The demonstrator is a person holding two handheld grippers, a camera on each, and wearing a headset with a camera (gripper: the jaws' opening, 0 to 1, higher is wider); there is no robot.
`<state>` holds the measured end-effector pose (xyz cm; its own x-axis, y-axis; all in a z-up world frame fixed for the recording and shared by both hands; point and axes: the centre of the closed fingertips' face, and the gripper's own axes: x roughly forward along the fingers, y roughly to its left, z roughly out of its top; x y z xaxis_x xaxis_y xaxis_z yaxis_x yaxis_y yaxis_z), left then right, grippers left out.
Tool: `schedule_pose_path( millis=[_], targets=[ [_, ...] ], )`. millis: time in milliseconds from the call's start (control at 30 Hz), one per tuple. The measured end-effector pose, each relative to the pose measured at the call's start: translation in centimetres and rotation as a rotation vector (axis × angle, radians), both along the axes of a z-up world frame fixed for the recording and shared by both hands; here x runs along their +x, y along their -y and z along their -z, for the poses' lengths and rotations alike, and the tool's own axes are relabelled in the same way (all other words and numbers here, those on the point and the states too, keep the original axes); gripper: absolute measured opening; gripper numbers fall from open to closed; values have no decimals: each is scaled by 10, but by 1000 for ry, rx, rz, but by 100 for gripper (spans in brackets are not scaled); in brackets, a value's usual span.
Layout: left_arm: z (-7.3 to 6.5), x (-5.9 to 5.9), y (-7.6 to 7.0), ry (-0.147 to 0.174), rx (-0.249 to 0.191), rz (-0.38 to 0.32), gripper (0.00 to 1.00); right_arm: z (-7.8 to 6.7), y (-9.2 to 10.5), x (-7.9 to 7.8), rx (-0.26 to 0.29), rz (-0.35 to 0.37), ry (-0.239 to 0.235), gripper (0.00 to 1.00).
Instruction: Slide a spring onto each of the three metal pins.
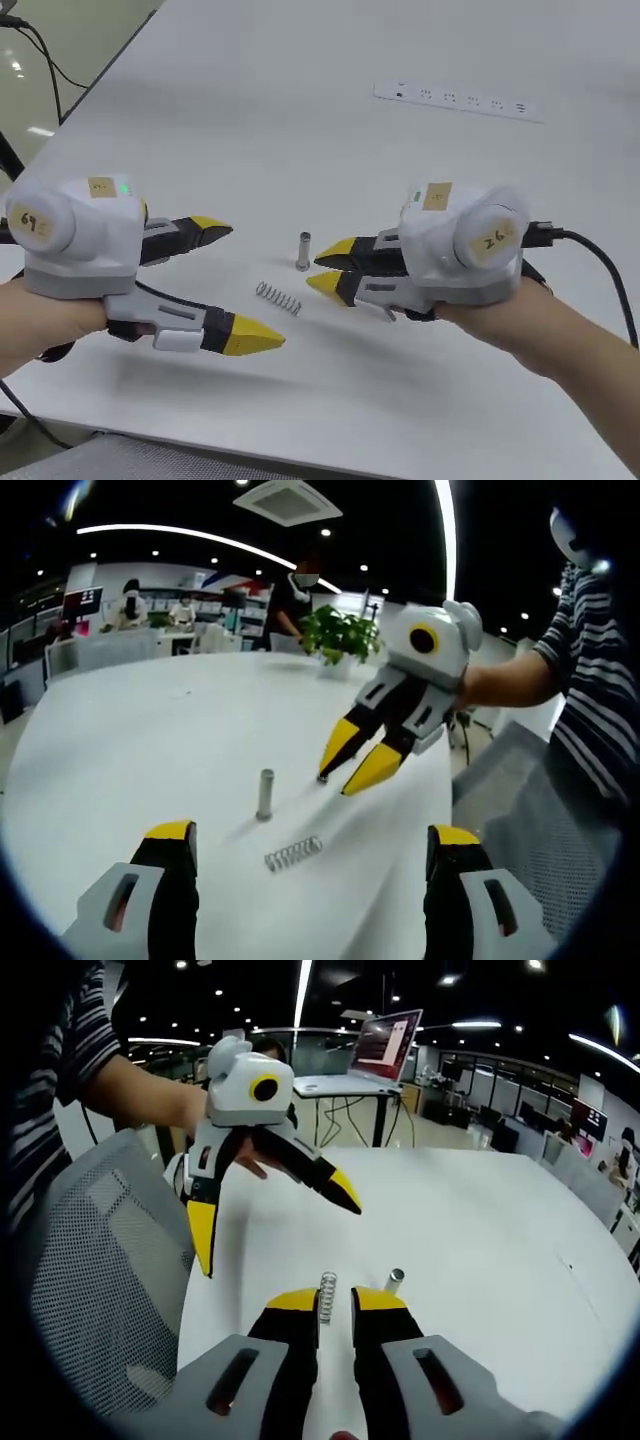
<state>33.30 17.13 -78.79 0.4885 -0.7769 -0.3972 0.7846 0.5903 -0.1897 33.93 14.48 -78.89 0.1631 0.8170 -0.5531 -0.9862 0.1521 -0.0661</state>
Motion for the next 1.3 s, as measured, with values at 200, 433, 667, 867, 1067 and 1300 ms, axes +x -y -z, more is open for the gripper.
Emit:
schedule_pose_path(
  millis=[200,433,667,867,1067,1300],
  targets=[
    [-1,1,-1,2,0,-1,92,5,-10,-1,-6,0,0,11],
    [0,2,-2,-1,0,-4,92,20,-20,-4,-41,-2,8,12],
    [2,1,-5,-8,3,-7,92,40,-20,-3,-84,9,2,13],
    [4,0,-5,-13,3,-6,92,57,-16,0,-114,35,-18,13],
    [5,-2,-5,-18,4,-4,92,68,-17,-1,-140,31,-8,13],
    [6,-3,-4,-22,6,-1,92,72,-16,1,-142,43,-15,8]
  ],
)
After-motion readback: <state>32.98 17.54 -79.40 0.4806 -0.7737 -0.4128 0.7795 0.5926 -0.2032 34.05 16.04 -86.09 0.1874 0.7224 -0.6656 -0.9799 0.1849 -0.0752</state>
